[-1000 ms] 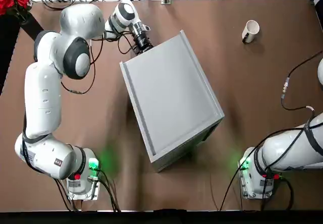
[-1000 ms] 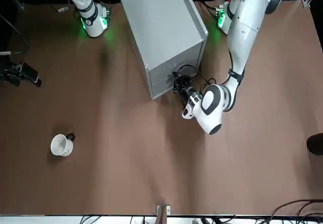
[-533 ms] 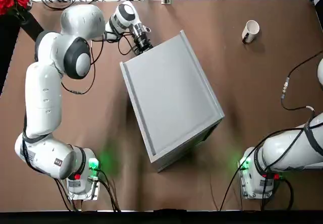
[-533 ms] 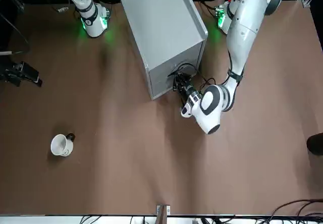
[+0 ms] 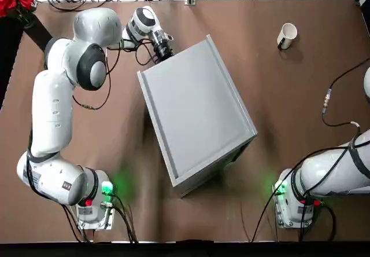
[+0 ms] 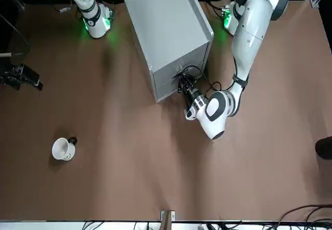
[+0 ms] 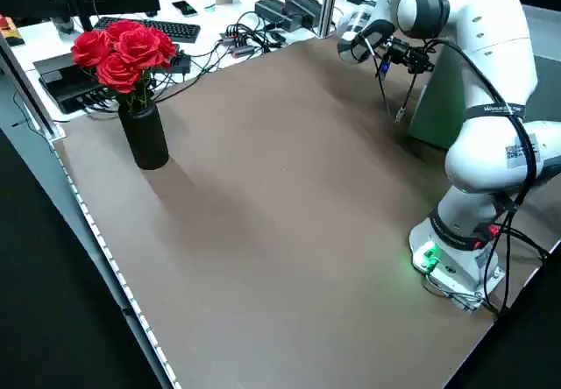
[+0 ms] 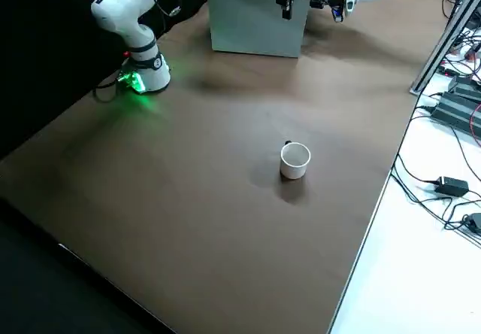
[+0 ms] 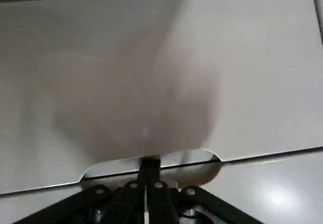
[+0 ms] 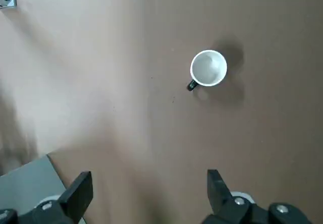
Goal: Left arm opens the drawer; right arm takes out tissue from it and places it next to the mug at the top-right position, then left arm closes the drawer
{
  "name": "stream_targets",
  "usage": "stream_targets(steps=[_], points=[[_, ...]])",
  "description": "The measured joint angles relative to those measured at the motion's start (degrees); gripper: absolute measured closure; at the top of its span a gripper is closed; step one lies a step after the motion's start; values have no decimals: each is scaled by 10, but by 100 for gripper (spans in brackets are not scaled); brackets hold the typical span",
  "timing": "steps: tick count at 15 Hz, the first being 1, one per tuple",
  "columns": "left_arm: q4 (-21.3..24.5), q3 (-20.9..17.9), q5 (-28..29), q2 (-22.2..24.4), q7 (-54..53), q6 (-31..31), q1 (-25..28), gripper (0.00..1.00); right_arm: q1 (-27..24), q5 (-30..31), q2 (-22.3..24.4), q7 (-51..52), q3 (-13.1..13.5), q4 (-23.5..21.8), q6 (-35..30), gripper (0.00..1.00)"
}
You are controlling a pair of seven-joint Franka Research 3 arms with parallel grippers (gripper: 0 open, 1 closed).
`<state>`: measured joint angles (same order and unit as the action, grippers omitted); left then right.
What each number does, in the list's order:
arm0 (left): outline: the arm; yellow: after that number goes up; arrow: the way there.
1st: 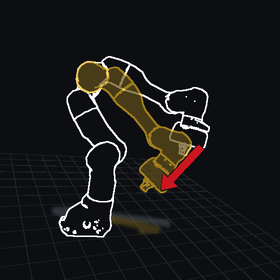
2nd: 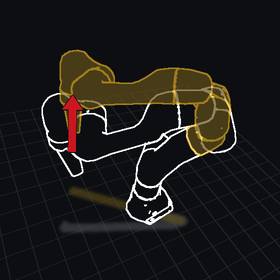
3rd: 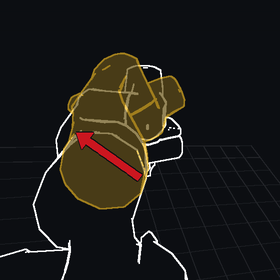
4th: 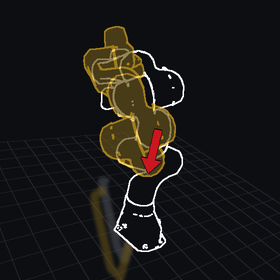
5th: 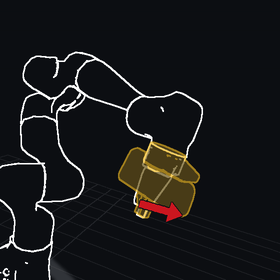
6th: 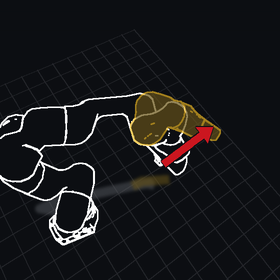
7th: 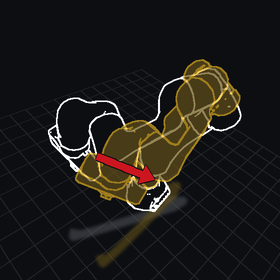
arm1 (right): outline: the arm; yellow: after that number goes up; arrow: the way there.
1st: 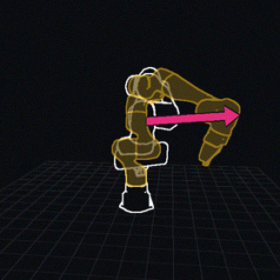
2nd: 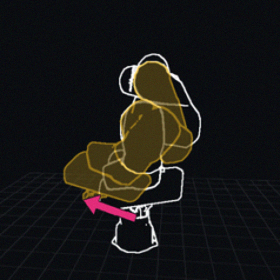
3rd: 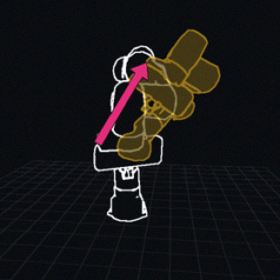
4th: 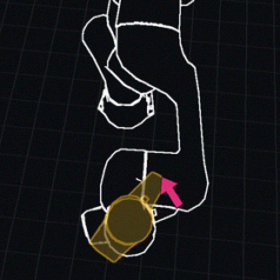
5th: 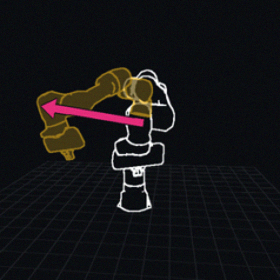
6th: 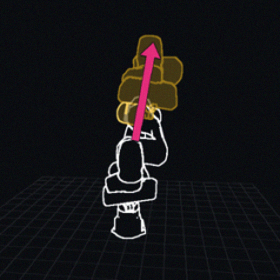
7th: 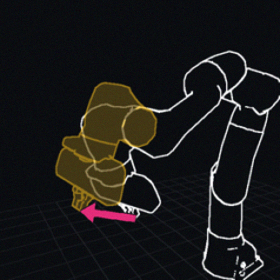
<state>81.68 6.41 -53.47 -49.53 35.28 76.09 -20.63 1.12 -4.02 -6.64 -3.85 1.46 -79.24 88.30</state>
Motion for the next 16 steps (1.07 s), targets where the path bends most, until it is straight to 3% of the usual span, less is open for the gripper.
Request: stream_targets(steps=[16], points=[[-18,0,-3,-31,-14,-64,14,99,5,11,0,0,0,0,27,0]])
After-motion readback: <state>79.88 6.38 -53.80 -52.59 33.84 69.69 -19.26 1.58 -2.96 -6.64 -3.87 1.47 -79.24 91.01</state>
